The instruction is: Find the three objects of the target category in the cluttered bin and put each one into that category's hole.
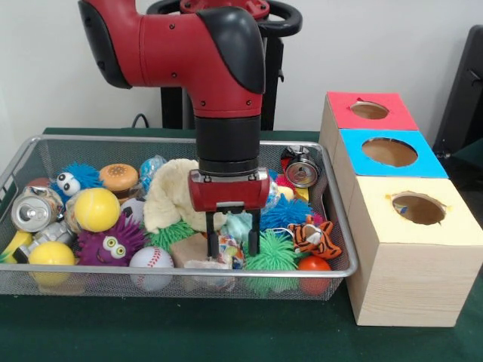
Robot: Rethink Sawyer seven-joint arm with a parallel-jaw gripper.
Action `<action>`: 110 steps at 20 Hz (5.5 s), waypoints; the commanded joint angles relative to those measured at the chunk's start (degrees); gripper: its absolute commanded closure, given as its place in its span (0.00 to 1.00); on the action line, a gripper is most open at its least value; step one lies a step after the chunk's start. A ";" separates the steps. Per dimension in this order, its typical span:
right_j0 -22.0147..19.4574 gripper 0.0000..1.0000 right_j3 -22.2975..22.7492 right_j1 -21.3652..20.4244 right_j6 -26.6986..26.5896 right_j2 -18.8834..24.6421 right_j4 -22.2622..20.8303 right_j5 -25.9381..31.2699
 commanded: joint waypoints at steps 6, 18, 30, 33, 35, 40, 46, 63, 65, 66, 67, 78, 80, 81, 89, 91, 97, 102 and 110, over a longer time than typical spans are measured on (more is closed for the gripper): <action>-4.91 0.00 -2.29 1.80 5.81 5.45 -1.10 -1.78; -8.72 0.00 -4.69 4.84 0.80 13.22 -5.64 -1.59; -9.99 0.00 -5.25 5.40 0.38 16.97 -8.38 1.15; -7.56 0.00 -5.94 3.73 2.83 12.57 -8.17 -0.49; -7.40 0.00 -5.66 3.48 3.57 12.15 -7.94 -0.74; -6.43 0.00 -5.55 3.10 4.74 10.68 -7.60 -1.59; -6.40 1.00 -5.26 2.77 6.22 10.17 -7.01 -3.70; -7.74 0.00 -5.37 2.92 6.09 11.33 -7.06 -3.93; -8.20 0.00 -5.27 3.01 6.03 11.81 -6.99 -3.78; -8.12 0.00 -5.41 3.01 6.03 11.77 -6.92 -3.71; -7.92 0.00 -5.44 2.89 6.20 11.39 -6.77 -3.65; -5.49 0.00 -4.95 1.16 8.66 7.92 -5.18 -4.34; -4.40 0.00 -4.55 0.07 9.87 5.85 -4.30 -4.28; -4.05 0.00 -4.55 -0.09 10.29 5.09 -3.99 -4.39; -3.93 0.00 -3.88 -0.51 10.21 4.64 -3.18 -4.08; -3.99 0.00 -3.70 -0.53 10.00 4.75 -3.17 -3.92; -4.01 0.00 -4.08 -0.26 9.55 4.87 -3.29 -3.80; -4.43 0.00 -4.23 0.08 9.07 5.30 -3.52 -3.81; -2.93 0.00 -4.57 -0.06 10.44 1.85 -2.41 -5.29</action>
